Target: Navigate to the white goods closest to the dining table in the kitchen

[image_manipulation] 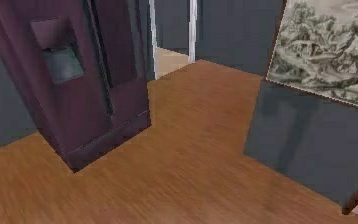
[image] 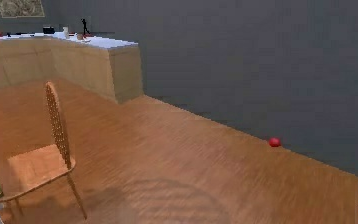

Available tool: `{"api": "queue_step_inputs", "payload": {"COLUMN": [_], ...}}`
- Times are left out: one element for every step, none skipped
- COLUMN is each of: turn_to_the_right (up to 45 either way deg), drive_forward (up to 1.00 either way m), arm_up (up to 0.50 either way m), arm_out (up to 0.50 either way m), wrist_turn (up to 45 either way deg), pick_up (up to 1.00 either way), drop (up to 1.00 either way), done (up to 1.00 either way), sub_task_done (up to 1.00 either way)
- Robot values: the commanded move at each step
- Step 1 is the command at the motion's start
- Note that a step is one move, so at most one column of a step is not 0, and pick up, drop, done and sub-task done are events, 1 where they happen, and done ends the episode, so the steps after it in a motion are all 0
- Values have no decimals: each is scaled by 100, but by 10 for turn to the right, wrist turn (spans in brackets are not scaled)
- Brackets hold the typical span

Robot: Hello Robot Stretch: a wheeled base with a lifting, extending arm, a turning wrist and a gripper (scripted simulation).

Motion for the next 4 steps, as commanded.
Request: {"api": "queue_step_inputs", "payload": {"turn_to_the_right": [0, -60, 0, -420], "drive_forward": [100, 0, 45, 0], "arm_up": [0, 0, 0, 0], "arm_out": [0, 0, 0, 0], "wrist_turn": [0, 0, 0, 0], "pick_up": [0, 0, 0, 0], "drop": [0, 0, 0, 0], "done": [0, 0, 0, 0], "sub_task_done": [0, 0, 0, 0]}}
